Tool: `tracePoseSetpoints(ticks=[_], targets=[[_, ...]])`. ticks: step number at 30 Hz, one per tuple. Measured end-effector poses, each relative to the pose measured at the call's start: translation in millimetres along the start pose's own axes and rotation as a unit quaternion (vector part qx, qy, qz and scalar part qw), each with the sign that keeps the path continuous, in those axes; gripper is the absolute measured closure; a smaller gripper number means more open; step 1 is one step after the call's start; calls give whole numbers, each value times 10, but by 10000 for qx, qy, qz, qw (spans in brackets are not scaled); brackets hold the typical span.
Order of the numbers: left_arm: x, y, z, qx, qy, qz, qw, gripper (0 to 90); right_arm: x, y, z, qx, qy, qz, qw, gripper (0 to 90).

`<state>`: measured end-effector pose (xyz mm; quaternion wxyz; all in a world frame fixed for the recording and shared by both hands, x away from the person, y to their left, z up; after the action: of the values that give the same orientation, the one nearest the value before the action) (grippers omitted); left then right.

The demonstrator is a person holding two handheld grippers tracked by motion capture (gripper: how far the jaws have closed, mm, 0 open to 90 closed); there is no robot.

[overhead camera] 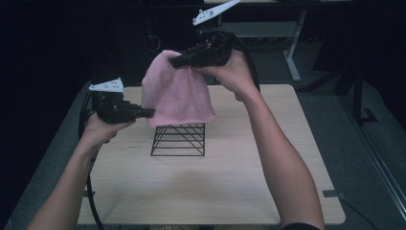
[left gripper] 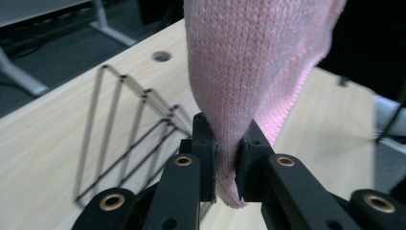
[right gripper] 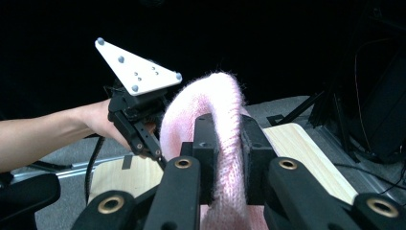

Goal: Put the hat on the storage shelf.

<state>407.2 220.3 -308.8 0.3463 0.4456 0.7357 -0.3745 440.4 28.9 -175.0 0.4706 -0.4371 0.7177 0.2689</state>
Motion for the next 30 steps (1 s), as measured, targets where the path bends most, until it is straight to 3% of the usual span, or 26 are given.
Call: tracePoseSetpoints(ticks=[4, 12, 22, 30], targets=[[30, 134, -7, -205, 148, -103, 9996, 807, 81, -84, 83, 17, 51, 97, 9999, 797], [72, 268, 98, -315, 308, -108, 9990, 807, 177, -219, 220, 93, 107, 213, 9997, 797], [113, 286, 226, -311, 486, -21, 9983, 806, 330, -314, 219, 55, 74, 330, 9994, 795], [198, 271, 209, -336, 653, 26, 9973, 806, 413, -233, 235, -69, 106, 345, 9993, 795]])
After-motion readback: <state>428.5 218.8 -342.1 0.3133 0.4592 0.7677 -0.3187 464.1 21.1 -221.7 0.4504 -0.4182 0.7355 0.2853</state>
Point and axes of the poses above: each handheld gripper's, and its own axes: z roughly forward along the jaws, x roughly out of its underside, y roughly to its left, the point moved 7 cm from there along z, roughly forward along the jaws, and after that the axes turned 14 degrees about x, right-handed, at the moved point
